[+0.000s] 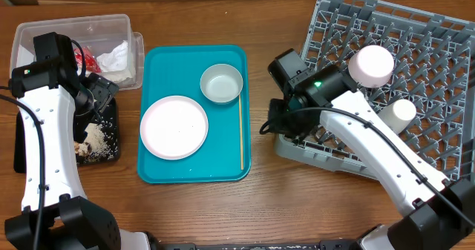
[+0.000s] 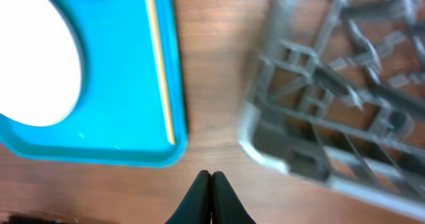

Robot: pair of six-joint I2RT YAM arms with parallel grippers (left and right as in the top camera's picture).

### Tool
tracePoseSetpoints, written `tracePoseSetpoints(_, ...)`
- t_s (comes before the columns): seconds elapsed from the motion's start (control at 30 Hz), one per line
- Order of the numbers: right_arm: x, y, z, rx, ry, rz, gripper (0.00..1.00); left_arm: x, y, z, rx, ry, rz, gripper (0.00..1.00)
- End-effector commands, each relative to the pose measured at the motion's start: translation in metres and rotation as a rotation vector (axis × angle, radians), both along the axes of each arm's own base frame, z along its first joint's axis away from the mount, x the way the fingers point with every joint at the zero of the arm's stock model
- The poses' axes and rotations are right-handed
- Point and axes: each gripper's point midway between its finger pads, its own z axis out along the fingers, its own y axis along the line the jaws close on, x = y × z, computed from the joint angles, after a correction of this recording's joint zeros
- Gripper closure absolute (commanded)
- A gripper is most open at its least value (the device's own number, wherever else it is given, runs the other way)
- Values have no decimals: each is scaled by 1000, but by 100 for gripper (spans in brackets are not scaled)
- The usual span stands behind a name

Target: Sort waste into correct bins and load items into the dishwasher

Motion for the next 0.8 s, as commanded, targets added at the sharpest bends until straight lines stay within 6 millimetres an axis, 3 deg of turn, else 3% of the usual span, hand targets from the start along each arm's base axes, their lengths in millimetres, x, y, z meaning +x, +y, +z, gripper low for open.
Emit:
tracePoseSetpoints(0.0, 8, 9, -9, 8, -9, 25, 96, -2, 1, 2, -2, -10, 24, 0)
tracePoseSetpoints(0.17, 27, -4, -33, -112, -35, -7, 96, -2, 1, 2, -2, -10, 24, 0)
tracePoseSetpoints(0.27, 27, -5, -47, -137, -3, -5, 96, -2, 1, 2, -2, -10, 24, 0)
tracePoseSetpoints(0.53, 14, -10, -62, -179, 81, 2, 96, -2, 1, 2, -2, -11, 24, 0)
tracePoseSetpoints(0.77, -15, -34, -60, -278, 201, -22, 96, -2, 1, 2, -2, -11, 24, 0)
